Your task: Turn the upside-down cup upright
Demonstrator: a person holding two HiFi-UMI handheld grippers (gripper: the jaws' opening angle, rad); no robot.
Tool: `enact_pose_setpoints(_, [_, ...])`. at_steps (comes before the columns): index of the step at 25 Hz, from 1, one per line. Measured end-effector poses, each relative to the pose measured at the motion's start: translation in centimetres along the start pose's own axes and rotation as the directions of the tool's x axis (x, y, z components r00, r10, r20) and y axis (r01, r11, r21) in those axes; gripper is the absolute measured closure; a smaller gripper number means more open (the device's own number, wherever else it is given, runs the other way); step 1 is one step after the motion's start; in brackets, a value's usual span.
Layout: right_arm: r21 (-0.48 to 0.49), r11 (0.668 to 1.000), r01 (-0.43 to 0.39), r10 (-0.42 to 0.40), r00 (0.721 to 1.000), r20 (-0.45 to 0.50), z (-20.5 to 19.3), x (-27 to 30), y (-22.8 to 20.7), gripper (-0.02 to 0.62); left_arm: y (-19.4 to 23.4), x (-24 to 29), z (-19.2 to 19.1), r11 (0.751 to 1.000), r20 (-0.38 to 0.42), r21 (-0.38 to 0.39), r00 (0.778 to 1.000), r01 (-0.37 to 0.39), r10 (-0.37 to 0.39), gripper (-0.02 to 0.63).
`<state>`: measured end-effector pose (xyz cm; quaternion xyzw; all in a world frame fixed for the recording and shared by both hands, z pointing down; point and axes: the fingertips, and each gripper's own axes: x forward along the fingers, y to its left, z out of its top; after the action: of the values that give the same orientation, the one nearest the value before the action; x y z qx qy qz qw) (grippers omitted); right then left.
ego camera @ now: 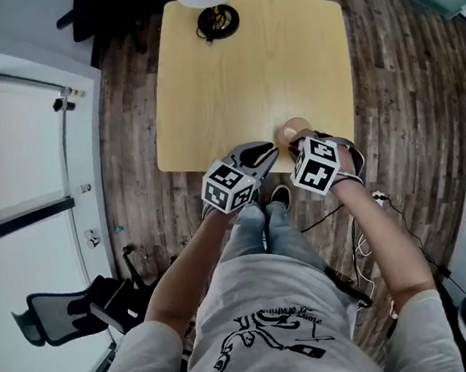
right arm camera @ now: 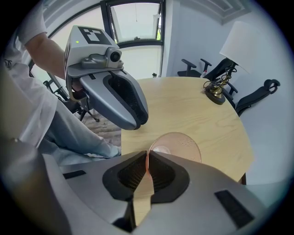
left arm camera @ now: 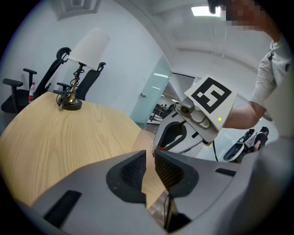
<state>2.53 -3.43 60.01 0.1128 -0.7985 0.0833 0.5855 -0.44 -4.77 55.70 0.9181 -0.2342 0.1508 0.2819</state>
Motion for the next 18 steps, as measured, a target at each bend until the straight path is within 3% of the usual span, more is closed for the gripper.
enact_pose_setpoints(8, [-0.018, 1.000, 0.005, -0.006, 1.000, -0.024, -0.1, 0.8, 0.1, 0.565, 0.8, -0.3, 0.2, 1.000, 0.020, -0.006, 0.999, -0.031, 0.031, 0.575])
enact_pose_setpoints(18, [-0.041, 0.999, 0.006, -0.007, 0.999, -0.031, -0.3, 1.1, 0.1, 0.563, 0.8, -0.3, 0.0, 0.999, 0.024, -0.017, 0.999, -0.042, 0.043, 0.578])
